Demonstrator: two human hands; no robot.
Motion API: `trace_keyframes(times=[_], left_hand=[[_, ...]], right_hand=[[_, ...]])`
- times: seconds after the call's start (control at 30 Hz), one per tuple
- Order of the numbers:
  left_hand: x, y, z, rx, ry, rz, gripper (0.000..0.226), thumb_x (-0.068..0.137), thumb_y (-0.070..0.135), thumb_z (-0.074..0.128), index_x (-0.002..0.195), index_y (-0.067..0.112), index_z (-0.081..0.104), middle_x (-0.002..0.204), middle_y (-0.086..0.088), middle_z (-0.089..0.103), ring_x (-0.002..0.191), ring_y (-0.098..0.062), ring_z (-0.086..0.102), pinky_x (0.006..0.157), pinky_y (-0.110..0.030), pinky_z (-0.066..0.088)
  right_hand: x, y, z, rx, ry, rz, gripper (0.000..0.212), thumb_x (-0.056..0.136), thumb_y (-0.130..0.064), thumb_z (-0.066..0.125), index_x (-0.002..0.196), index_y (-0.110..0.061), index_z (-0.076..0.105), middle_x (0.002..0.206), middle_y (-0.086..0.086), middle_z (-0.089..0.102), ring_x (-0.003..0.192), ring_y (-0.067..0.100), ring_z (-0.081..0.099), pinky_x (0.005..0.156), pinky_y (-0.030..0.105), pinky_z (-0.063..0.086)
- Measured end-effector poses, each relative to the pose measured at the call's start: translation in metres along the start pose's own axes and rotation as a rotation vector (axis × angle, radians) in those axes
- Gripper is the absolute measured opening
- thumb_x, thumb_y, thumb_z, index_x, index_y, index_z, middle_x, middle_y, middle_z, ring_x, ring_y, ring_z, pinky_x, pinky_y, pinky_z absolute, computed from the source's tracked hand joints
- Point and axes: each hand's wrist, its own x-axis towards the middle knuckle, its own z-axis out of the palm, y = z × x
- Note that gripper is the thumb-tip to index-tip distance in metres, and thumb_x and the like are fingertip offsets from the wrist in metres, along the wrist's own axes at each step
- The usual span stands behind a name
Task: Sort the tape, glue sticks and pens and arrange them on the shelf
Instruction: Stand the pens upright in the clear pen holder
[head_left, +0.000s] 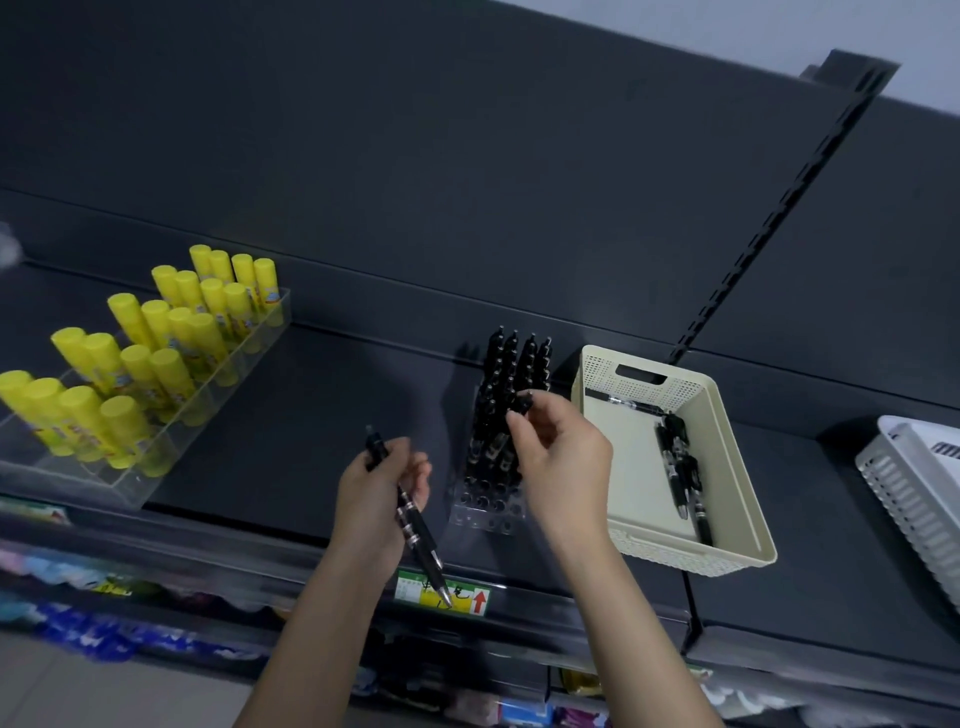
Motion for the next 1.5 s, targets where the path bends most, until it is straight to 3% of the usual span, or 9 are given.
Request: trace_keyframes(times=[0.17, 0.37, 0.6, 0.7, 0.9, 1.03, 1.2, 1.33, 1.5], left_hand=[[0.005, 0.001, -0.004, -0.084, 0.000, -0.085, 0.017, 0.092, -0.008, 0.047, 0.101, 0.001, 0.059, 0.081, -0.009, 0.058, 0.066, -0.012, 0.057, 0.051, -0.018, 0.051], [0.004, 0.000, -0.003, 0.162, -0.066, 0.060, 0.029, 0.088, -0.010, 0.054, 0.111, 0.005, 0.063, 0.084, -0.008, 0.048, 0.078, -0.013, 0.058, 0.084, -0.027, 0.054], [0.004, -0.002, -0.002, 0.224, -0.145, 0.157, 0.019, 0.089, -0.002, 0.060, 0.107, 0.004, 0.064, 0.096, -0.012, 0.065, 0.089, -0.016, 0.071, 0.076, -0.023, 0.057], [0.001, 0.000, -0.001, 0.269, -0.183, 0.201, 0.011, 0.088, 0.001, 0.064, 0.098, 0.004, 0.066, 0.091, -0.011, 0.069, 0.086, -0.019, 0.072, 0.074, -0.024, 0.056], [-0.010, 0.006, 0.012, 0.666, -0.411, 0.400, 0.009, 0.088, 0.006, 0.063, 0.092, 0.014, 0.066, 0.085, -0.005, 0.070, 0.076, -0.015, 0.070, 0.067, -0.020, 0.054], [-0.017, 0.003, 0.021, 0.787, -0.536, 0.441, 0.013, 0.090, 0.005, 0.061, 0.088, 0.017, 0.065, 0.082, 0.000, 0.067, 0.075, -0.011, 0.069, 0.068, -0.019, 0.053], [-0.012, -0.001, 0.020, 0.742, -0.269, 0.530, 0.008, 0.093, 0.015, 0.058, 0.090, 0.017, 0.066, 0.081, 0.005, 0.070, 0.078, -0.006, 0.067, 0.072, -0.017, 0.052], [0.001, 0.004, 0.013, 0.574, 0.071, 0.450, 0.024, 0.096, 0.030, 0.055, 0.082, 0.013, 0.063, 0.048, 0.010, 0.049, 0.044, -0.006, 0.045, 0.048, -0.025, 0.039], [0.004, 0.004, 0.009, 0.450, 0.055, 0.280, 0.009, 0.089, 0.009, 0.056, 0.083, 0.015, 0.054, 0.054, 0.007, 0.043, 0.047, -0.008, 0.037, 0.048, -0.025, 0.032]], right_hand=[[-0.003, 0.007, 0.010, -0.120, -0.060, -0.031, 0.026, 0.086, -0.016, 0.067, 0.112, -0.013, 0.068, 0.096, 0.001, 0.071, 0.085, 0.011, 0.065, 0.081, 0.019, 0.050], [-0.009, 0.010, 0.021, -0.211, -0.119, -0.004, 0.018, 0.085, -0.016, 0.069, 0.103, -0.015, 0.064, 0.086, -0.003, 0.070, 0.066, 0.000, 0.055, 0.059, -0.004, 0.035], [-0.007, 0.010, 0.022, -0.221, -0.161, -0.025, 0.012, 0.085, -0.016, 0.069, 0.095, -0.015, 0.062, 0.081, -0.005, 0.066, 0.069, 0.004, 0.058, 0.060, 0.002, 0.039], [-0.007, 0.009, 0.015, -0.213, -0.147, -0.035, 0.015, 0.083, -0.018, 0.071, 0.096, -0.014, 0.065, 0.084, -0.003, 0.068, 0.074, 0.008, 0.061, 0.069, 0.019, 0.051], [-0.002, -0.006, -0.003, 0.086, -0.151, 0.071, 0.010, 0.079, -0.021, 0.075, 0.084, -0.027, 0.069, 0.076, -0.007, 0.067, 0.069, 0.000, 0.059, 0.067, 0.018, 0.049], [0.002, -0.010, -0.007, 0.213, -0.219, 0.159, 0.008, 0.079, -0.014, 0.074, 0.083, -0.021, 0.071, 0.072, -0.004, 0.066, 0.068, 0.010, 0.060, 0.071, 0.039, 0.055], [0.002, -0.003, -0.013, 0.223, -0.105, 0.130, 0.010, 0.080, -0.013, 0.073, 0.080, -0.023, 0.070, 0.065, -0.010, 0.059, 0.062, 0.005, 0.053, 0.065, 0.027, 0.049], [0.006, 0.003, -0.017, 0.086, -0.004, 0.055, 0.012, 0.080, -0.016, 0.073, 0.085, -0.025, 0.066, 0.073, -0.009, 0.062, 0.068, 0.007, 0.057, 0.068, 0.021, 0.047], [0.005, 0.004, -0.013, -0.039, 0.019, -0.027, 0.011, 0.082, -0.018, 0.071, 0.089, -0.019, 0.063, 0.080, -0.005, 0.064, 0.072, 0.008, 0.059, 0.068, 0.014, 0.044]])
